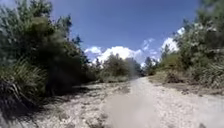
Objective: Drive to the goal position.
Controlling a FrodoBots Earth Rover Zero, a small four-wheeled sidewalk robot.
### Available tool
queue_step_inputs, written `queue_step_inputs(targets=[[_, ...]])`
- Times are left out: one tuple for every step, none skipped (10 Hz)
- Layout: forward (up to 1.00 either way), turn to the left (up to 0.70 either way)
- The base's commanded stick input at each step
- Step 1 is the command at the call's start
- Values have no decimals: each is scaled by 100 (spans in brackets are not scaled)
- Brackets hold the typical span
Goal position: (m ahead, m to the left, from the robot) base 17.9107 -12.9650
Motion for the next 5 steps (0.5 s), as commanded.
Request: queue_step_inputs(targets=[[44,2],[44,2],[44,2],[44,2],[44,2]])
